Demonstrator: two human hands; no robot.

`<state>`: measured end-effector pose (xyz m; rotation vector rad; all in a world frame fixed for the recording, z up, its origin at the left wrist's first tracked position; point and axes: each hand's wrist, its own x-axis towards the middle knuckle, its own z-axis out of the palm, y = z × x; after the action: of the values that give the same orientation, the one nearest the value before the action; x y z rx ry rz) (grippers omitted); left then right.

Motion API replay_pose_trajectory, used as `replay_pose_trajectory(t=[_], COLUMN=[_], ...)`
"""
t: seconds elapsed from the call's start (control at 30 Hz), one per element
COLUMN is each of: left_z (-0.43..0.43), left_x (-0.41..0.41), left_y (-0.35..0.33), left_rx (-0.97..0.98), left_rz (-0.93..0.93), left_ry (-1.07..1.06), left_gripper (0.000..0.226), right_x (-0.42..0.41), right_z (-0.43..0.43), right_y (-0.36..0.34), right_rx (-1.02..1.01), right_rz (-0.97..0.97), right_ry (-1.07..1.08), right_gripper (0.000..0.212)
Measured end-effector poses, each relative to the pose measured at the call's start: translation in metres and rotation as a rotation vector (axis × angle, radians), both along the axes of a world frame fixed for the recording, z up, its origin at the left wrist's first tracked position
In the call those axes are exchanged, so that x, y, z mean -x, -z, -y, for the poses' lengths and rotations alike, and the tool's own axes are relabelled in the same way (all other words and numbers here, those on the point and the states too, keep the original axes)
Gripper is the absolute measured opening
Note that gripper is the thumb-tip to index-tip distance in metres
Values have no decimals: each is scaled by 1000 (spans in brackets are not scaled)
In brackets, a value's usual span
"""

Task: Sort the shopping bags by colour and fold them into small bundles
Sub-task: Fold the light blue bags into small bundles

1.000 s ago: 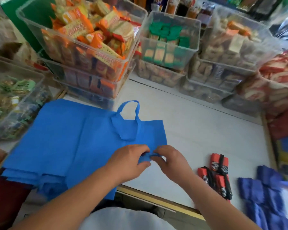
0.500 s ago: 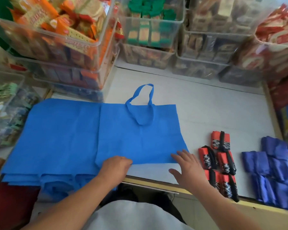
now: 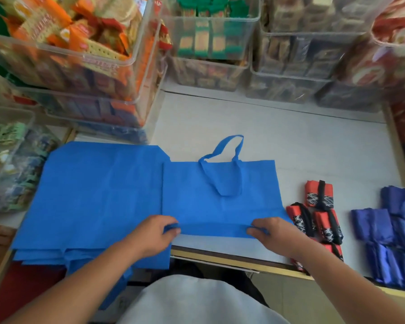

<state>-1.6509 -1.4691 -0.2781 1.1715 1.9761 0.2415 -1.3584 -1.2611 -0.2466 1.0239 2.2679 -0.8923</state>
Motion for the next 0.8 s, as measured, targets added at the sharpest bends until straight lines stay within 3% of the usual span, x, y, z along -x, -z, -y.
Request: replay_pose_trajectory(t=[0.23, 0.4, 0.47, 0.57, 0.67, 0.8], left_z=[-19, -46, -50, -51, -54, -71], left_x=[16, 19, 25, 29, 22, 19], left_y=[4, 3, 7, 16, 23, 33], left_rx=[-134, -181, -157, -105, -95, -68], left_rz=[110, 13, -17, 17, -4, -67], left_ry=[-364, -451, -428, -278, -164, -117], left_gripper=[46, 20, 25, 22, 19, 17], right_x=[31, 42, 43, 52, 62, 62], right_z=[-43, -70, -77, -78, -81, -96], right_y=[-37, -36, -32, -15, 20, 55], right_rx=[-104, -7, 89, 198, 44, -73], right_rz=[188, 234, 188, 86, 8, 72], right_ry=[-145, -28, -16, 106, 108, -106], right_gripper=[25, 33, 17, 32, 18, 58])
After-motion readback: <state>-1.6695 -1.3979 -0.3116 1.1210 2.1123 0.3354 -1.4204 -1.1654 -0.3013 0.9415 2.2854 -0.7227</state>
